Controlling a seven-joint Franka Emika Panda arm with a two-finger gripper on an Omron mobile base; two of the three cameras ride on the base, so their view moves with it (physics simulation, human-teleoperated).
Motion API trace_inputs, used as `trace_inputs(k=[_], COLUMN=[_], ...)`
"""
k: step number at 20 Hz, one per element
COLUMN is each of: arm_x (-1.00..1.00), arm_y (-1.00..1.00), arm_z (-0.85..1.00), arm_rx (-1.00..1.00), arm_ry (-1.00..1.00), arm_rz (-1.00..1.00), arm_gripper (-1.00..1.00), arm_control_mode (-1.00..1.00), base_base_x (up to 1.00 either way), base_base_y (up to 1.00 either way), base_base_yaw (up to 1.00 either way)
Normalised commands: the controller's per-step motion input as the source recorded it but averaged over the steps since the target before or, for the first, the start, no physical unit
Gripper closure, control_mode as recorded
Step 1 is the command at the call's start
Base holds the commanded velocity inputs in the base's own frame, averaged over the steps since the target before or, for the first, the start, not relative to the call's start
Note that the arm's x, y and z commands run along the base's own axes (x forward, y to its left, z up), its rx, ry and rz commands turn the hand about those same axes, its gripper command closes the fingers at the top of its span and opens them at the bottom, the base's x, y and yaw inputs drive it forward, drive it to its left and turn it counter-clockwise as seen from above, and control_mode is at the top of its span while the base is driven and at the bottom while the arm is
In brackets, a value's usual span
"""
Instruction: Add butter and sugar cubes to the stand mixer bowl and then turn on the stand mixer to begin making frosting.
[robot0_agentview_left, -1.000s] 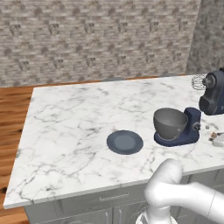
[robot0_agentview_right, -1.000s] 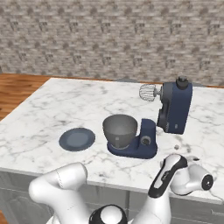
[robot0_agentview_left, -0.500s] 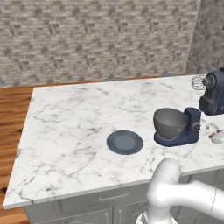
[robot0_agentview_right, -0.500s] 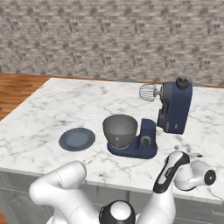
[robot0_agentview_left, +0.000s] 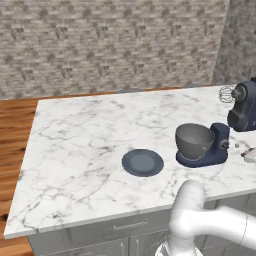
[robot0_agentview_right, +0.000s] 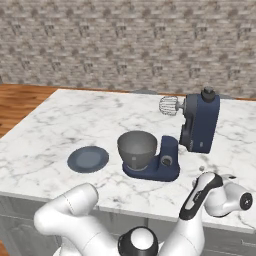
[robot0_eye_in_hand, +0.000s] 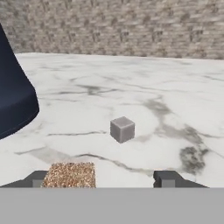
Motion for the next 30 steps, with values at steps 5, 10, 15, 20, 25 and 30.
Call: trace_inputs(k=[5, 10, 15, 20, 25, 30], arm_x=[0.0, -0.04, -0.44, -0.5, -0.44, -0.59], arm_y=[0.0, 0.0, 0.0, 0.23, 0.64, 0.77], arm_z=[-0.32, -0.08, 0.41, 0.94, 0.84, 0.35], arm_rx=[-0.01, -0.01, -0.01, 0.0, -0.01, -0.03], arm_ry=[0.0, 0.0, -0.05, -0.04, 0.01, 0.06], arm_rz=[0.01, 0.0, 0.0, 0.0, 0.0, 0.0], arm_gripper=[1.0, 1.0, 1.0, 1.0, 1.0, 1.0], arm_control_mode=[-1.0, -1.0, -1.0, -1.0, -1.0, -1.0], base_base_x=[0.0, 0.0, 0.0, 0.0, 0.0, 0.0], base_base_y=[0.0, 0.0, 0.0, 0.0, 0.0, 0.0], base_base_yaw=[0.0, 0.0, 0.0, 0.0, 0.0, 0.0])
